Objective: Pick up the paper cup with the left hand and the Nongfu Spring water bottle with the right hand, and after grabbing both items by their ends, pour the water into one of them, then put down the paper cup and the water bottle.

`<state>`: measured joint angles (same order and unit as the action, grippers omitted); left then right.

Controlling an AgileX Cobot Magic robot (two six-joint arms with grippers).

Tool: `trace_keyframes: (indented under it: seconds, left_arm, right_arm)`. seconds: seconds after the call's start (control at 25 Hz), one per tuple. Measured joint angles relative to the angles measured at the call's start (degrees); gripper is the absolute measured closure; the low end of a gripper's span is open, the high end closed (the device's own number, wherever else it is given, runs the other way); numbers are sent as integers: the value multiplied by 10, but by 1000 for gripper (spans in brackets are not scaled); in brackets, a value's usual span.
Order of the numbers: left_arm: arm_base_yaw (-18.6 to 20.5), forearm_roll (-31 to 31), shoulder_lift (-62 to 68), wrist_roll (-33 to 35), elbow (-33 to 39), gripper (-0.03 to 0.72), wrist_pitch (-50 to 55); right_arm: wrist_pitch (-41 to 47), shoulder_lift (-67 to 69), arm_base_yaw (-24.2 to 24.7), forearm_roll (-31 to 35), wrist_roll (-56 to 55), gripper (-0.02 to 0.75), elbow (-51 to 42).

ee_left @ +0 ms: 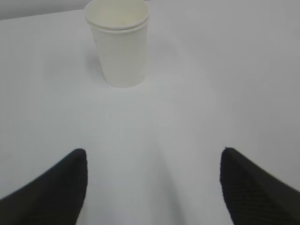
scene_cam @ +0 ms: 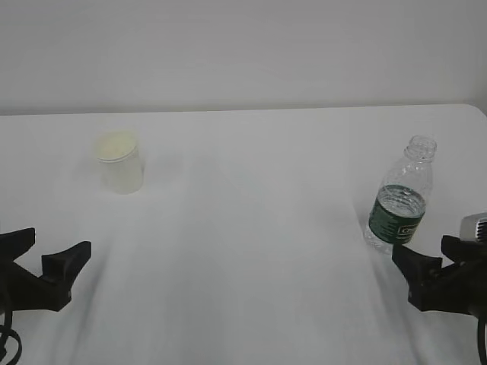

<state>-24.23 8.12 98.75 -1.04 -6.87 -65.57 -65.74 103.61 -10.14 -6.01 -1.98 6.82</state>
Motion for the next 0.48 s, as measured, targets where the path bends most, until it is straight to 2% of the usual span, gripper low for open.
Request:
trace_keyframes:
  seconds: [0.48]
  left_arm:
    - [0,2,0,-1,-23,53,0]
  right_arm:
    - [-1,68,0,7,0,150,54]
